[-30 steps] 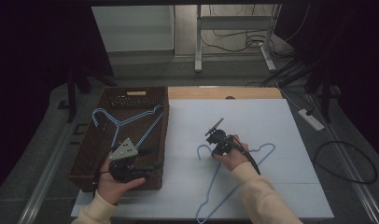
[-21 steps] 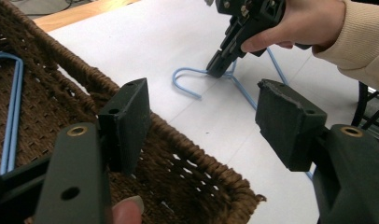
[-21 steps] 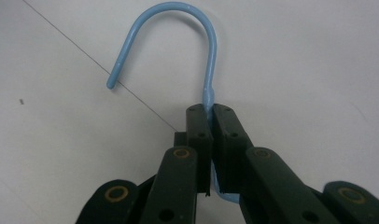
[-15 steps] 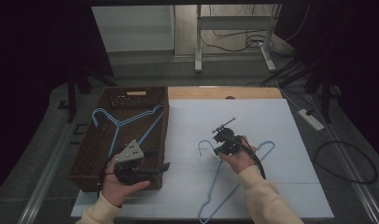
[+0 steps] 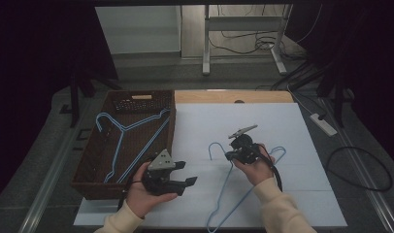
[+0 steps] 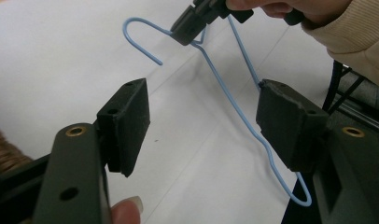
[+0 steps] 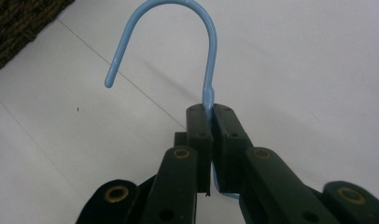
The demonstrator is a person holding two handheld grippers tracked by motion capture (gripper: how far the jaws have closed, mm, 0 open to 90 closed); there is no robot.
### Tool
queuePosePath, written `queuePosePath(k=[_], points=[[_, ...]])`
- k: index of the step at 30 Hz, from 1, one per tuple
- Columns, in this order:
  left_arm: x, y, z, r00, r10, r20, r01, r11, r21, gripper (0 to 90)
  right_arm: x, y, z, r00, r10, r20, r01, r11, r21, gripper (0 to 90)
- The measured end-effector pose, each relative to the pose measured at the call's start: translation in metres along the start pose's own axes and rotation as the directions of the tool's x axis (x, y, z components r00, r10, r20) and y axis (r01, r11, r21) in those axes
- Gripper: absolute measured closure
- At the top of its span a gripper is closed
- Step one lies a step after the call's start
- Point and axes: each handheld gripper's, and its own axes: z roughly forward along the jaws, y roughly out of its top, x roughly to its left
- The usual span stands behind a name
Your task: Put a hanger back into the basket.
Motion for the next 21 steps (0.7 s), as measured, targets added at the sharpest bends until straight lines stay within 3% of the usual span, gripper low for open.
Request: queuePosePath(k=[12,21], points=[[-0.013,0.01,0.033,0.9993,-0.013,0.035,0.01,0.9971,0.076,34.2,0.0,-0.003,-0.003,1.0,-0.005,-0.004,0.005,1.0,-0.03,86.7],[-0.021,0.012,0.064,0.9977,-0.031,0.059,0.022,0.9896,0.142,33.8,-0.001,-0.005,-0.006,1.0,-0.004,-0.008,0.004,0.999,-0.047,86.7]])
